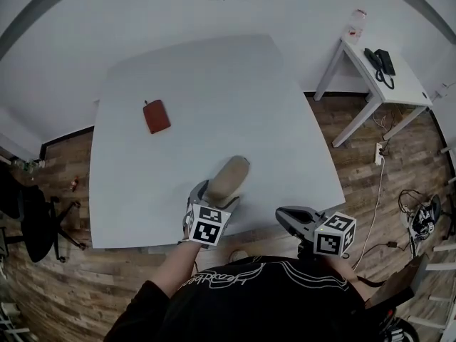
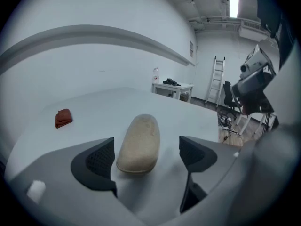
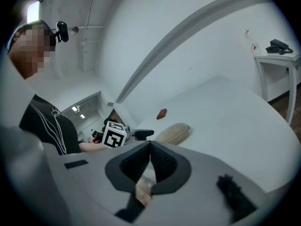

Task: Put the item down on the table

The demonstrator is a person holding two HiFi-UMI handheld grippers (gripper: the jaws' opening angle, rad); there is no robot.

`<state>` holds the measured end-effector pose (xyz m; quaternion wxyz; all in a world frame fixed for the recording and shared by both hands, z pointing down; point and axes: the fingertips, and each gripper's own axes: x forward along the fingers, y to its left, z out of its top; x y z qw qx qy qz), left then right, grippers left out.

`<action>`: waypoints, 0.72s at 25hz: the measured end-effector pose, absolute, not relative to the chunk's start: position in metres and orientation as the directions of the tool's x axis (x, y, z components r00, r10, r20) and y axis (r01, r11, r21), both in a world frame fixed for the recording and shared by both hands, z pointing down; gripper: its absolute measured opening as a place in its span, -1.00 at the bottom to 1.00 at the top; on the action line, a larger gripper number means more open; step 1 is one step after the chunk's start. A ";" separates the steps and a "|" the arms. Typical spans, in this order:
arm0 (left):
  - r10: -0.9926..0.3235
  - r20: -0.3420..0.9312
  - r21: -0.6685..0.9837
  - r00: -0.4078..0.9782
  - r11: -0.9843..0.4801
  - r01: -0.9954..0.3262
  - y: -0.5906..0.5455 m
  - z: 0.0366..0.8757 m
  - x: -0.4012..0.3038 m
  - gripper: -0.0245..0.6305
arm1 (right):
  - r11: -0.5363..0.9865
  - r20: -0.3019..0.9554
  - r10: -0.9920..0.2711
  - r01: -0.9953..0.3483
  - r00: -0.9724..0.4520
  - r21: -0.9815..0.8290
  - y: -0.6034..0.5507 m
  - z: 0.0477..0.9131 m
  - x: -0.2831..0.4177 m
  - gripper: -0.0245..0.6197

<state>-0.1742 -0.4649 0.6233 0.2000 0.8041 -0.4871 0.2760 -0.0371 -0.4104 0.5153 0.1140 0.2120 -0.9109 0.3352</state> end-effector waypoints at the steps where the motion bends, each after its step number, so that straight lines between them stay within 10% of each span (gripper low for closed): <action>1: -0.680 0.619 0.087 0.393 -0.439 -0.894 -0.459 0.613 -0.172 0.39 | 0.694 0.345 -0.304 -0.455 -0.888 -0.558 -0.405 0.513 -0.036 -0.90; 6: -0.685 0.509 0.289 0.521 -0.435 -0.853 -0.408 0.559 -0.147 0.25 | 0.745 0.322 -0.280 -0.416 -0.904 -0.521 -0.368 0.499 -0.031 -0.90; 18: -0.728 0.275 0.309 0.628 -0.552 -0.775 -0.219 0.430 -0.066 -0.91 | 0.880 0.146 -0.240 -0.279 -0.960 -0.385 -0.221 0.412 0.016 -0.90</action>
